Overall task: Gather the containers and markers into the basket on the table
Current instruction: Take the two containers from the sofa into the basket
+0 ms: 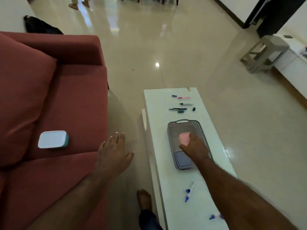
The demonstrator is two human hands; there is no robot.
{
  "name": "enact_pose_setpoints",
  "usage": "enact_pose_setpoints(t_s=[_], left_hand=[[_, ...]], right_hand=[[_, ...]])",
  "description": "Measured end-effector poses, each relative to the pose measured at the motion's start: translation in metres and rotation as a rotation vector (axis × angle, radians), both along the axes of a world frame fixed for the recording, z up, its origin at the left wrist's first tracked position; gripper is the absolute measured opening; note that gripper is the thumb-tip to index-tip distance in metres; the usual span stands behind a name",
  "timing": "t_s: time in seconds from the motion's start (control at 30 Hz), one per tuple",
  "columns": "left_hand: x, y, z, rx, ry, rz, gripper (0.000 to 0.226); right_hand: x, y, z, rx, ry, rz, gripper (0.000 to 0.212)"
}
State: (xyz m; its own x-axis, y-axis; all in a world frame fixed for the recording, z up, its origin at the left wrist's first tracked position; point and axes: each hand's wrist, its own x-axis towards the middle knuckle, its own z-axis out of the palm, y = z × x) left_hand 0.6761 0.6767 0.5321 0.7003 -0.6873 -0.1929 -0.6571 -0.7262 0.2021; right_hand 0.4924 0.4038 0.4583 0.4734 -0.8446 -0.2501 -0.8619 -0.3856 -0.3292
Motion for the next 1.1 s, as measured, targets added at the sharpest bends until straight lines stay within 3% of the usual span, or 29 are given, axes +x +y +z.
enact_pose_setpoints(t_s=[0.4, 0.73, 0.93, 1.1], left_hand=[[0.014, -0.096, -0.087, 0.035, 0.114, -0.083, 0.081], [0.033, -0.124, -0.160, 0.021, 0.182, -0.084, 0.080], [0.033, -0.113, -0.202, 0.041, 0.251, -0.050, 0.080], [0.030, -0.103, -0.222, 0.077, 0.291, -0.026, 0.081]], right_hand=[[0.032, -0.088, -0.119, 0.162, 0.114, -0.112, 0.065], [0.099, -0.143, -0.203, 0.027, 0.317, 0.290, 0.058], [0.119, -0.161, -0.239, -0.016, 0.311, 0.328, 0.053], [0.116, -0.159, -0.257, -0.027, 0.234, 0.293, 0.064]])
